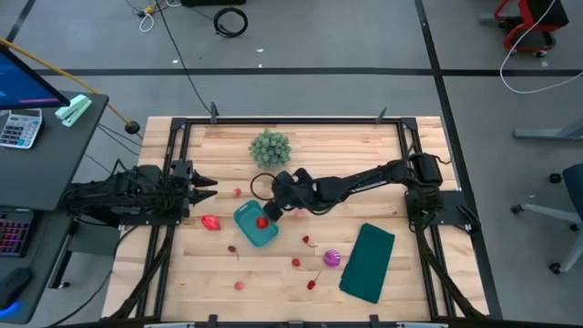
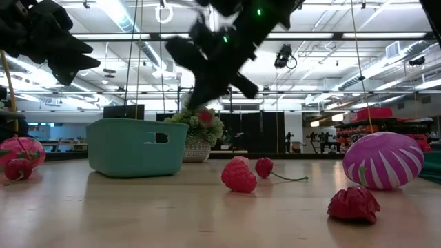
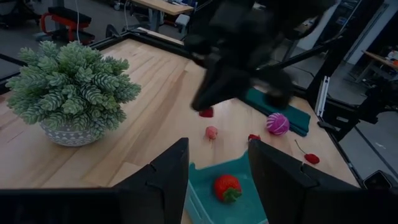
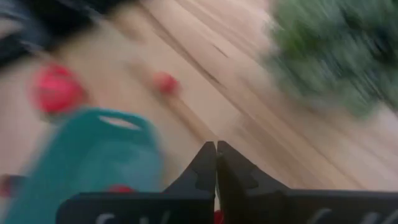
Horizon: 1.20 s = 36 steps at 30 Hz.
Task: Pick and placing Produce into tupperware
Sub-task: Put the red cherry into the green bin
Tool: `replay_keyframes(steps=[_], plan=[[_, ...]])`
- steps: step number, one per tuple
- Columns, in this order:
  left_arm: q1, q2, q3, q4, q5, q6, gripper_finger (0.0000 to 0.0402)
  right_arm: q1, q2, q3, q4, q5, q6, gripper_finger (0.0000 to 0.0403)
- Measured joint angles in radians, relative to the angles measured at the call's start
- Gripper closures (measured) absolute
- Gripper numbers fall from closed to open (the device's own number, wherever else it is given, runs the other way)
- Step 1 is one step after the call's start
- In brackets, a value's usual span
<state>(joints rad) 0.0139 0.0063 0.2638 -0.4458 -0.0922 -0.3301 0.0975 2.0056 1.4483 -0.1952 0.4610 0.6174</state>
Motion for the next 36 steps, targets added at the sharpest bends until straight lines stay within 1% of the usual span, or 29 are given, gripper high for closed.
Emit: replay_keyframes(steps=[3, 5, 7, 9, 14, 17, 19, 22, 26, 36], plan=[[0.000, 0.000, 0.000, 0.000, 0.000, 0.000, 0.0228, 0.029, 0.000, 0.000, 0.179, -0.088, -0.120, 0.0397], [0.000, 0.000, 0.000, 0.000, 0.000, 0.000, 0.0228, 0.042, 0.010, 0.001, 0.295, -0.178, -0.191, 0.0399], [0.000, 0.000, 0.000, 0.001, 0.000, 0.000, 0.0229, 0.050, 0.022, 0.001, 0.357, -0.259, -0.258, 0.0398], [0.000, 0.000, 0.000, 0.001, 0.000, 0.000, 0.0229, 0.054, 0.027, 0.001, 0.374, -0.297, -0.303, 0.0393], [0.000, 0.000, 0.000, 0.004, 0.000, 0.000, 0.0229, 0.052, 0.031, 0.000, 0.347, -0.307, -0.303, 0.0389], [0.000, 0.000, 0.000, 0.004, 0.000, 0.000, 0.0229, 0.050, 0.032, 0.000, 0.319, -0.370, -0.292, 0.0393], [0.000, 0.000, 0.000, 0.003, 0.000, 0.000, 0.0228, 0.053, 0.032, 0.000, 0.301, -0.391, -0.260, 0.0394], [0.000, 0.000, 0.000, 0.004, 0.000, 0.000, 0.0229, 0.059, 0.032, 0.000, 0.283, -0.387, -0.226, 0.0394], [0.000, 0.000, 0.000, 0.004, 0.000, 0.000, 0.0229, 0.059, 0.032, 0.000, 0.264, -0.385, -0.225, 0.0394], [0.000, 0.000, 0.000, 0.004, 0.000, 0.001, 0.0228, 0.049, 0.075, 0.000, 0.279, -0.355, -0.191, 0.0395]])
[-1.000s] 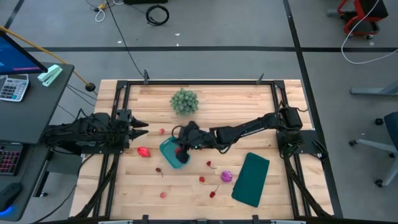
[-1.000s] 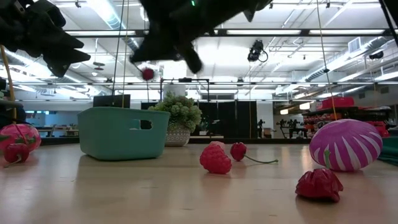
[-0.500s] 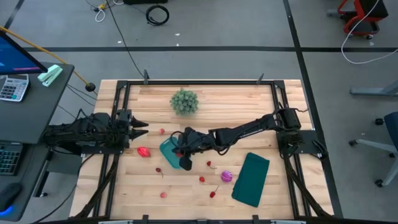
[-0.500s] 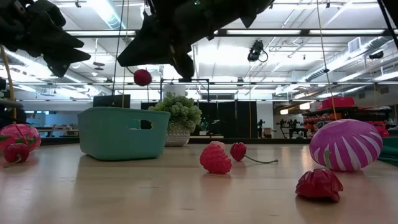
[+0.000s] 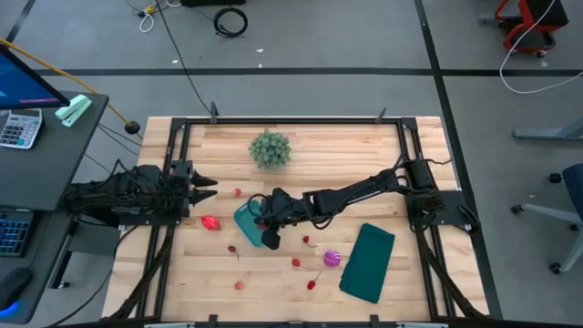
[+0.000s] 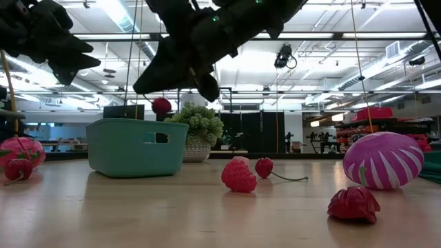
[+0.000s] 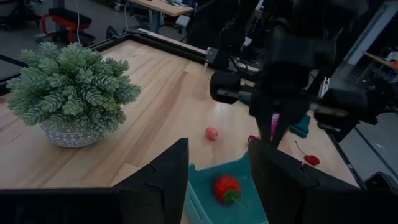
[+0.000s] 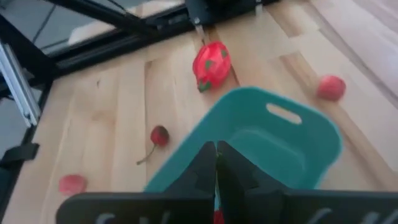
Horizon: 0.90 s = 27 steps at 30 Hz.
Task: Pick and placing Produce into tupperware
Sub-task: Put the red cherry into the green bin, then put the pink peach into the green bin
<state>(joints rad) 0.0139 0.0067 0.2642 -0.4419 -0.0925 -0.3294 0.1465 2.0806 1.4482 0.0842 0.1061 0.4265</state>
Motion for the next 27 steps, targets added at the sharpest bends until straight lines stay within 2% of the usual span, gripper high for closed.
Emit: replay_keyframes(steps=[14, 27], plan=[[0.000, 0.009, 0.001, 0.010, -0.001, 0.001, 0.0229, -0.032, 0.116, 0.000, 0.045, -0.037, 0.026, 0.0391], [0.000, 0.014, 0.001, -0.008, 0.000, -0.032, 0.0228, -0.042, 0.117, 0.000, 0.059, -0.004, 0.017, 0.0347]])
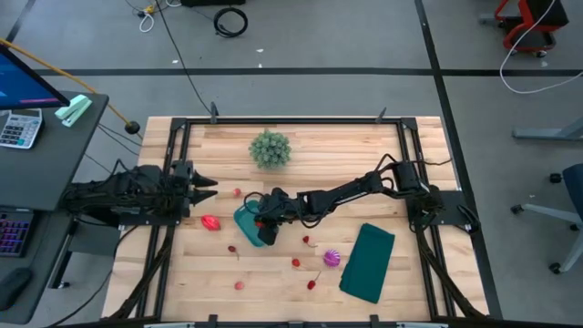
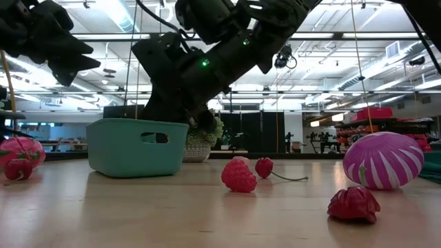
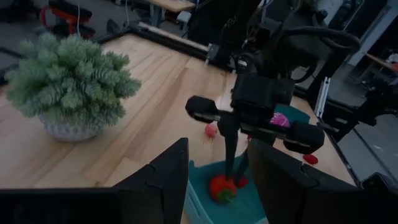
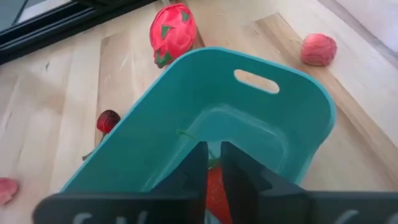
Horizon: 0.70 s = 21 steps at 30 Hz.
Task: Pick and placing Produce into tupperware
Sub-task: Put the pink peach into the green bin
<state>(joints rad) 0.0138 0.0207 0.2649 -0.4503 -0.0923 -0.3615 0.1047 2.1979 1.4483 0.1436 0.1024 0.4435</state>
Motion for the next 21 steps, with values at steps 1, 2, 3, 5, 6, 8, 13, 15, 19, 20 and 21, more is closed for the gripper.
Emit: replay_keyframes(steps=[1, 2, 3, 5, 6, 8, 13, 15, 19, 20, 21], plan=[[0.000, 0.005, 0.000, -0.006, 0.000, -0.012, 0.0227, 0.000, 0.000, 0.000, 0.001, 0.000, 0.000, 0.0341], [0.000, 0.010, 0.000, -0.013, 0.000, -0.020, 0.0226, 0.000, 0.000, 0.000, 0.002, 0.001, 0.000, 0.0335], [0.000, 0.018, -0.001, -0.013, 0.000, -0.020, 0.0225, 0.000, 0.000, 0.000, 0.003, 0.001, -0.001, 0.0329], [0.000, 0.037, -0.005, -0.007, 0.000, -0.020, 0.0222, 0.000, 0.000, 0.000, 0.008, 0.001, -0.002, 0.0317], [0.000, 0.047, -0.011, -0.008, 0.000, -0.019, 0.0220, 0.000, 0.000, 0.000, 0.014, 0.002, -0.008, 0.0312], [0.000, 0.074, -0.029, -0.002, 0.000, -0.012, 0.0215, 0.000, -0.004, 0.000, 0.018, 0.003, -0.039, 0.0303], [0.000, 0.165, -0.089, 0.030, -0.029, -0.009, 0.0202, -0.007, -0.042, 0.000, 0.038, 0.001, -0.089, 0.0295], [0.000, 0.200, -0.109, 0.038, -0.092, -0.008, 0.0198, -0.012, -0.066, 0.000, 0.034, 0.003, -0.090, 0.0297], [0.000, 0.274, -0.117, 0.047, -0.201, 0.093, 0.0190, -0.019, -0.112, 0.001, 0.018, 0.003, -0.089, 0.0300], [0.000, 0.291, -0.117, 0.047, -0.211, 0.109, 0.0188, -0.019, -0.123, 0.000, 0.014, 0.004, -0.089, 0.0300], [0.000, 0.308, -0.117, 0.049, -0.218, 0.111, 0.0186, -0.018, -0.133, 0.000, 0.019, 0.003, -0.093, 0.0299]])
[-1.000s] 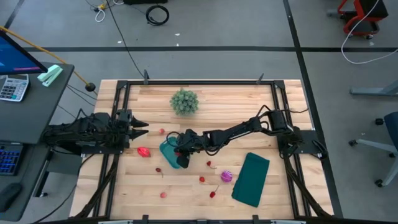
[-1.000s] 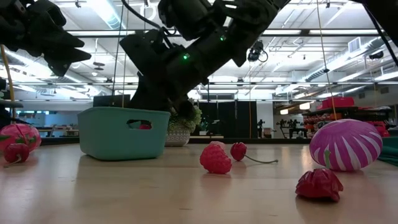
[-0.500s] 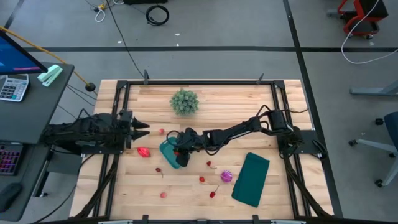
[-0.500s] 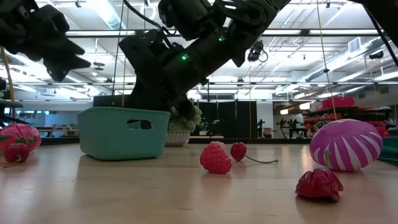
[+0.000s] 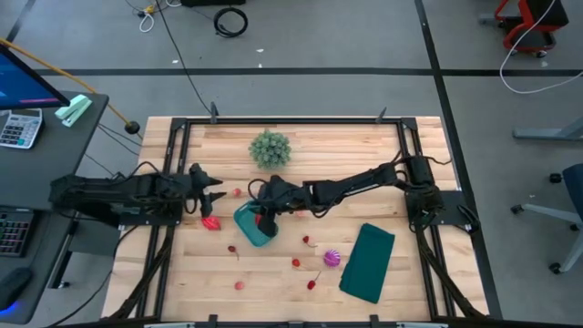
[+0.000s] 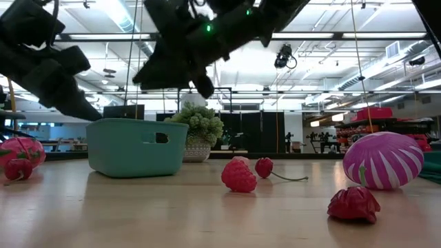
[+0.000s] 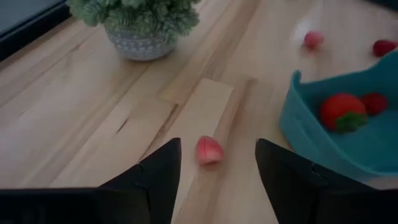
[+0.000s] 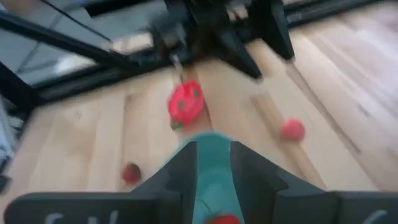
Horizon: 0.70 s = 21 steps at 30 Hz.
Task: Pick and placing Produce into tupperware
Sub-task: Put the pink peach into the green bin
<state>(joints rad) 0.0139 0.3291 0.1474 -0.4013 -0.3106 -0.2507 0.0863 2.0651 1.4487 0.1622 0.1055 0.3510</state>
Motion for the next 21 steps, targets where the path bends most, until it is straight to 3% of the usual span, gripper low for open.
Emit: replay_keyframes(steps=[21], plan=[[0.000, 0.373, 0.000, 0.205, -0.027, -0.106, 0.0157, -0.006, -0.047, 0.000, -0.003, -0.002, -0.040, 0.0300]])
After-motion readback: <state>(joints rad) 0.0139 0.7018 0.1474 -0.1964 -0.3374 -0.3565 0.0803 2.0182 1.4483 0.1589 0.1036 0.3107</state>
